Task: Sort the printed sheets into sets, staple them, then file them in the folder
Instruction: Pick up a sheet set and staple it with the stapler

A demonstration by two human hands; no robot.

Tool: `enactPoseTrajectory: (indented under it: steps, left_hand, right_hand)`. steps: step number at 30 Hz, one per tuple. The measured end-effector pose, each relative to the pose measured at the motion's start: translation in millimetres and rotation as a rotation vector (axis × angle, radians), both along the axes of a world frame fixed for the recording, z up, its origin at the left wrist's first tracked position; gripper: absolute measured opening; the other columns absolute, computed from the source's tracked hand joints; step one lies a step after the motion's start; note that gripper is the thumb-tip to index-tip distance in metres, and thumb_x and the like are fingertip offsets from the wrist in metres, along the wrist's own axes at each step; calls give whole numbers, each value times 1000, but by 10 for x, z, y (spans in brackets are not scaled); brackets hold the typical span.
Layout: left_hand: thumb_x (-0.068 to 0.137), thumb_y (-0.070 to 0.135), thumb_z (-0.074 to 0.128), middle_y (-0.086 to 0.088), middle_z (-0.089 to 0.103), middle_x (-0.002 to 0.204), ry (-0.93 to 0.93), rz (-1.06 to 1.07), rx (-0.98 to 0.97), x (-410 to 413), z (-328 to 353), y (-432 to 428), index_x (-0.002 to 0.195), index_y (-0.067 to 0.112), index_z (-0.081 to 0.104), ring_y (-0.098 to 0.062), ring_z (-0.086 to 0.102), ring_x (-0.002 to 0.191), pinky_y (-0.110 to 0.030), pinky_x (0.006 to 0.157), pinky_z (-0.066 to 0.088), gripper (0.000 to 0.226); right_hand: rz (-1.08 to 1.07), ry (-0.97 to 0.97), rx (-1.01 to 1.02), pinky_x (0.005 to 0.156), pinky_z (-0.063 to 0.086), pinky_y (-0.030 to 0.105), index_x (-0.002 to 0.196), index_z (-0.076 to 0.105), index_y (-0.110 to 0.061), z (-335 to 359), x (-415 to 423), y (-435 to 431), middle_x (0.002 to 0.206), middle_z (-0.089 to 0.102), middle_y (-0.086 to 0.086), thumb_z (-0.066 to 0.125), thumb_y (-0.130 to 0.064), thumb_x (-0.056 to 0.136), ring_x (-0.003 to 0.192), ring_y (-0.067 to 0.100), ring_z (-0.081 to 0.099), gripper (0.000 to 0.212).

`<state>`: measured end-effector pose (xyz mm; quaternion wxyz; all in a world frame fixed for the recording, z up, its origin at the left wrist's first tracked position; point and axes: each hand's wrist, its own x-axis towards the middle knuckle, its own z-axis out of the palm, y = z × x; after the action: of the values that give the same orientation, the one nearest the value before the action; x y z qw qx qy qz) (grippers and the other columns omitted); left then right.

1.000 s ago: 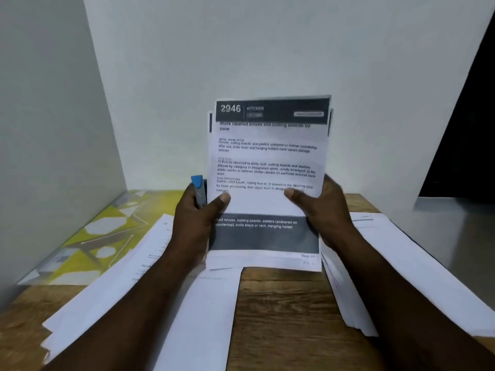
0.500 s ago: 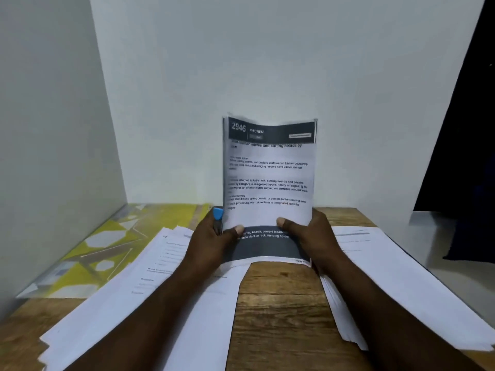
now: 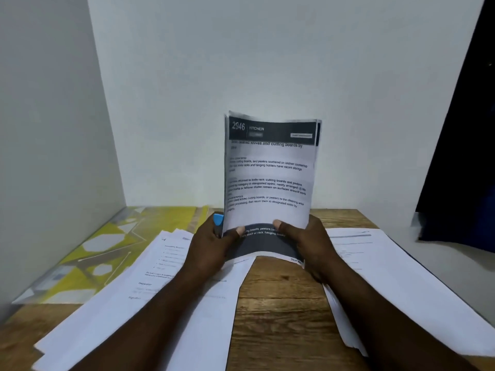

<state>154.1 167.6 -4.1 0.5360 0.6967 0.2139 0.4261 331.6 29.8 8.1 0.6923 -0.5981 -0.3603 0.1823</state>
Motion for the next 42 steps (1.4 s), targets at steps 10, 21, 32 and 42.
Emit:
enactPoseTrajectory:
  steps: [10, 21, 32, 42]
  left_hand:
    - [88, 42, 83, 5, 79, 103, -36, 5, 86, -12, 70, -50, 113, 27, 69, -19, 76, 95, -39, 82, 62, 32]
    - [88, 64, 71, 17, 77, 104, 69, 11, 99, -8, 30, -64, 113, 34, 67, -4, 73, 94, -28, 79, 58, 38]
    - [76, 80, 70, 1, 54, 133, 353, 100, 276, -262, 316, -307, 142, 32, 46, -11, 59, 104, -26, 79, 47, 84]
    - [83, 86, 54, -16, 41, 152, 1091, 286, 536, -721, 6, -511, 162, 35, 17, -39, 36, 142, -54, 109, 39, 101]
  right_hand:
    - [-126, -64, 71, 81, 65, 46, 103, 78, -17, 124, 4, -36, 92, 82, 2, 84, -22, 90, 84, 24, 80, 15]
    - [-208, -89, -93, 83, 65, 54, 101, 78, -18, -2, 32, -33, 91, 82, -1, 81, -31, 91, 83, 21, 79, 17]
    - [-319, -80, -144, 84, 64, 54, 108, 75, -17, 98, -50, -282, 101, 79, 5, 79, -37, 90, 89, 27, 77, 27]
    - [-226, 117, -178, 89, 63, 47, 118, 73, -4, 268, 57, -927, 102, 80, 11, 81, -12, 90, 90, 34, 78, 30]
